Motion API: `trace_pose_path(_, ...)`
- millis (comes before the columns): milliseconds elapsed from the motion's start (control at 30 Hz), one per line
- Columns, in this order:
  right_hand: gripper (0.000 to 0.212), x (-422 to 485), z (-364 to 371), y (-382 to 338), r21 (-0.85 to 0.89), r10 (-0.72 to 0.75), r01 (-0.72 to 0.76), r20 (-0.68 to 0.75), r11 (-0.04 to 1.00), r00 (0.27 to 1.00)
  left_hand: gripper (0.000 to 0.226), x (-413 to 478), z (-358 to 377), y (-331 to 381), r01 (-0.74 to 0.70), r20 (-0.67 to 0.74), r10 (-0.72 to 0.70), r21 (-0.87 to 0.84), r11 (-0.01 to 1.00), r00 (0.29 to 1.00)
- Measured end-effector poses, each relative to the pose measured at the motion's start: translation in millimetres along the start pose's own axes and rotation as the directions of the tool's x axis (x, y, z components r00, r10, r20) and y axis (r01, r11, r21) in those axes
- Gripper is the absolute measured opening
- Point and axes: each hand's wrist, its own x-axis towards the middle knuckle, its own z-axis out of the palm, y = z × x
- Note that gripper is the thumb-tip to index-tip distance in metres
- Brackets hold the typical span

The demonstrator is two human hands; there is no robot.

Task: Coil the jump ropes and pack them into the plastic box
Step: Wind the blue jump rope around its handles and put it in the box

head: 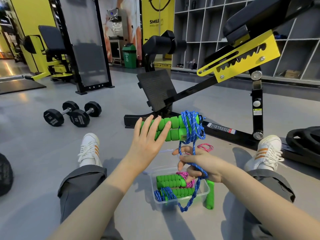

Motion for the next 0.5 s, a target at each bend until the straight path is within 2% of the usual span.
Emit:
trace_pose_path(133,0.023,-5.9,7.3,-0.7,-0.185,0.017,-0.04,-0.123,0.982,0.992,0.043,-9.1,0.3,-3.3,-0.001,0.083,-0.003,0.04,0.999,0.997)
trace_pose_path(233,0.018,-12.0,8.1,-2.3,-0.421,-0.047,-0.035,-0.182,0.907,0.982,0.045,-16.6,1.2,-7.0,0.036,0.154,-0.048,0.078,0.996,0.987)
trace_pose_path(333,0.019,-17.1,9.1,-9.1,-0.693,-0.181,-0.002,-0.191,0.721,0.965,0.052,-22.3,3.4,-10.4,0.068,0.227,-0.093,0.118,0.991,0.969)
trace_pose_path(400,0.017,-21.3,8.9,-17.6,-0.827,-0.287,0.017,-0.176,0.562,0.942,0.054,-25.6,3.9,-12.8,0.077,0.248,-0.107,0.127,0.989,0.963)
trace_pose_path(467,0.022,-27.6,6.7,-32.2,-0.913,-0.381,0.018,-0.152,0.408,0.912,0.055,-26.7,1.8,-13.2,0.062,0.252,-0.092,0.125,0.99,0.963)
trace_pose_path(500,0.023,-31.3,4.6,-41.7,-0.925,-0.403,0.023,-0.143,0.379,0.904,0.055,-26.3,0.0,-13.2,0.043,0.253,-0.072,0.118,0.992,0.965)
